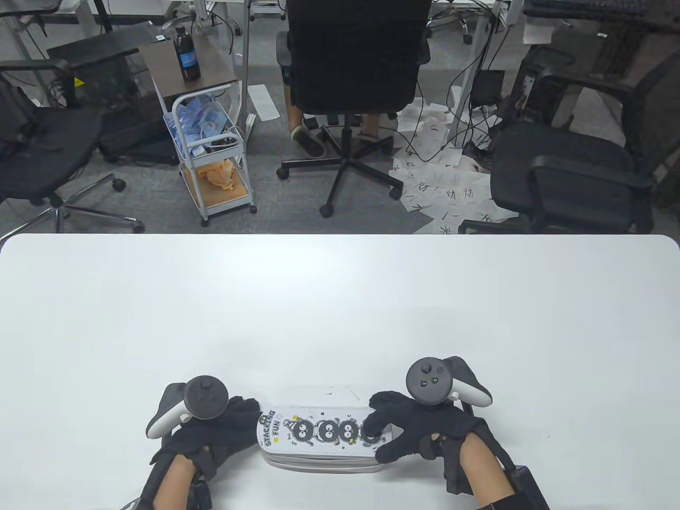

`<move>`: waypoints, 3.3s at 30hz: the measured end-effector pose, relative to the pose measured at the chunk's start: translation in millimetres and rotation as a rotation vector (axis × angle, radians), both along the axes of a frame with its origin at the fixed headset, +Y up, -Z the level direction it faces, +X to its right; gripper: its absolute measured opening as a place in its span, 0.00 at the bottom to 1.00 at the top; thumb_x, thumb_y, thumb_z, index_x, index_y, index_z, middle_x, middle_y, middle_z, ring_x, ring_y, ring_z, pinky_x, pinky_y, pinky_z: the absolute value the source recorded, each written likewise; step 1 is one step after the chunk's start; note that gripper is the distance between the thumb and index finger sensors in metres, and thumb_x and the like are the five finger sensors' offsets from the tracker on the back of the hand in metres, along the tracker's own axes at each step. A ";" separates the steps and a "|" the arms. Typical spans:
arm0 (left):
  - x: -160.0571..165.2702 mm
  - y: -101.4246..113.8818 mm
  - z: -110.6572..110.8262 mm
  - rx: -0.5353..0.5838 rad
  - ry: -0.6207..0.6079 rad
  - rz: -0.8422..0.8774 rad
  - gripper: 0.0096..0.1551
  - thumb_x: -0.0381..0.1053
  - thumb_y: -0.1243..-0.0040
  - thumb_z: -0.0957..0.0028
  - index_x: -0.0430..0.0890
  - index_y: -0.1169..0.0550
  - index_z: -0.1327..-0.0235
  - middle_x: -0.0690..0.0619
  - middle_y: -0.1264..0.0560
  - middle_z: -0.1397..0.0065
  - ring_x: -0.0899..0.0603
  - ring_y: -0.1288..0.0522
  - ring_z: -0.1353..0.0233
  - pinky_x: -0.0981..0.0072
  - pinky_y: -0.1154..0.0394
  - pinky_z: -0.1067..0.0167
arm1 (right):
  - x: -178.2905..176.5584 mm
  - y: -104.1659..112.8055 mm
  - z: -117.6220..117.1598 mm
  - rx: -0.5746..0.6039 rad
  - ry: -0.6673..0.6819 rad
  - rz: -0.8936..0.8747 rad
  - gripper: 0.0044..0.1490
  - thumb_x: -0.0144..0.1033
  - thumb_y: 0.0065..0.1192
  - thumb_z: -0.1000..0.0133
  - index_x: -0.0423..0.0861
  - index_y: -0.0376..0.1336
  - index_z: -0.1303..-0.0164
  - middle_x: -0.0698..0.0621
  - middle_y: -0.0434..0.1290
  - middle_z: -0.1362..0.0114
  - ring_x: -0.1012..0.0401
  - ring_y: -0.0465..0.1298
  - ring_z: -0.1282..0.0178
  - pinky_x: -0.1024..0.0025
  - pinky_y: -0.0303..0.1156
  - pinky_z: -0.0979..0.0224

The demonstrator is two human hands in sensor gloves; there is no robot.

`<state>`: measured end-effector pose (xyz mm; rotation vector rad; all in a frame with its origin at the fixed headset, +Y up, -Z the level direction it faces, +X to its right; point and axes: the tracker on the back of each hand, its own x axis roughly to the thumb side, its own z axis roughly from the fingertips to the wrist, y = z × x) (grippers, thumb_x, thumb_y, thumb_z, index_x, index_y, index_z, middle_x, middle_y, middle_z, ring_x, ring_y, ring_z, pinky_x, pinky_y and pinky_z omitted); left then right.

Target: Pack double-layer zippered pencil case

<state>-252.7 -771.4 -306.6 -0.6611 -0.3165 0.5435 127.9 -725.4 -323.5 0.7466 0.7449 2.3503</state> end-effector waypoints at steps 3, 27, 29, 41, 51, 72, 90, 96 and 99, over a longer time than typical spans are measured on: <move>0.1 10.4 -1.4 0.129 0.014 0.073 0.30 0.48 0.45 0.33 0.49 0.33 0.17 0.44 0.39 0.13 0.33 0.46 0.16 0.41 0.49 0.24 | 1.4 -0.4 -12.1 0.048 -0.111 -0.063 0.27 0.43 0.54 0.41 0.57 0.63 0.30 0.42 0.64 0.20 0.44 0.69 0.28 0.55 0.73 0.35; 87.3 27.2 20.9 0.406 -0.322 -0.236 0.58 0.66 0.28 0.48 0.65 0.53 0.15 0.43 0.51 0.09 0.25 0.42 0.19 0.20 0.35 0.31 | -9.2 -21.1 -26.0 0.231 -0.051 0.169 0.24 0.35 0.61 0.50 0.54 0.65 0.41 0.51 0.73 0.32 0.50 0.75 0.36 0.54 0.73 0.35; 93.3 31.8 27.3 0.557 -0.293 -0.359 0.58 0.72 0.30 0.51 0.64 0.50 0.15 0.42 0.44 0.11 0.27 0.33 0.22 0.26 0.27 0.34 | -7.5 -4.9 -20.2 0.443 -0.038 0.345 0.24 0.38 0.61 0.50 0.56 0.65 0.42 0.55 0.75 0.33 0.54 0.77 0.38 0.59 0.76 0.37; 113.9 40.3 33.5 0.653 -0.144 -0.524 0.58 0.83 0.44 0.46 0.50 0.42 0.11 0.35 0.31 0.20 0.32 0.15 0.45 0.58 0.13 0.51 | -70.6 13.1 24.4 0.561 0.104 0.343 0.24 0.46 0.65 0.45 0.41 0.71 0.49 0.51 0.84 0.49 0.61 0.85 0.56 0.71 0.82 0.51; 110.0 54.5 21.9 0.206 -0.362 -0.140 0.42 0.45 0.43 0.33 0.40 0.47 0.11 0.19 0.51 0.19 0.26 0.22 0.35 0.48 0.19 0.37 | -67.9 -0.3 22.0 0.475 0.044 0.297 0.22 0.41 0.65 0.45 0.44 0.68 0.45 0.46 0.81 0.37 0.55 0.84 0.45 0.67 0.82 0.46; 193.9 47.1 -30.1 0.517 -0.818 -1.111 0.82 0.67 0.23 0.58 0.60 0.71 0.16 0.30 0.74 0.20 0.20 0.65 0.21 0.23 0.49 0.27 | -53.4 -10.2 11.2 0.445 0.009 0.239 0.24 0.34 0.60 0.46 0.43 0.64 0.39 0.40 0.70 0.24 0.48 0.75 0.30 0.56 0.76 0.32; 130.2 41.4 -47.1 0.439 -0.353 -0.645 0.71 0.84 0.43 0.56 0.40 0.46 0.11 0.31 0.40 0.19 0.22 0.30 0.29 0.35 0.25 0.34 | -6.3 3.5 5.1 0.597 -0.210 0.416 0.24 0.41 0.63 0.47 0.44 0.70 0.44 0.52 0.84 0.44 0.59 0.85 0.50 0.65 0.81 0.45; 139.5 42.9 -39.2 0.497 -0.291 -0.646 0.69 0.85 0.45 0.54 0.39 0.41 0.12 0.28 0.34 0.22 0.21 0.23 0.34 0.37 0.17 0.43 | -40.5 13.5 16.3 0.682 -0.122 0.346 0.24 0.48 0.69 0.47 0.38 0.75 0.60 0.55 0.89 0.62 0.66 0.89 0.68 0.73 0.85 0.61; 142.9 41.7 -36.2 0.530 -0.314 -0.701 0.68 0.85 0.47 0.53 0.42 0.43 0.11 0.30 0.34 0.22 0.23 0.23 0.34 0.38 0.16 0.44 | -65.5 9.2 24.3 0.791 -0.092 0.417 0.24 0.47 0.70 0.49 0.36 0.75 0.67 0.55 0.89 0.67 0.66 0.89 0.73 0.74 0.86 0.65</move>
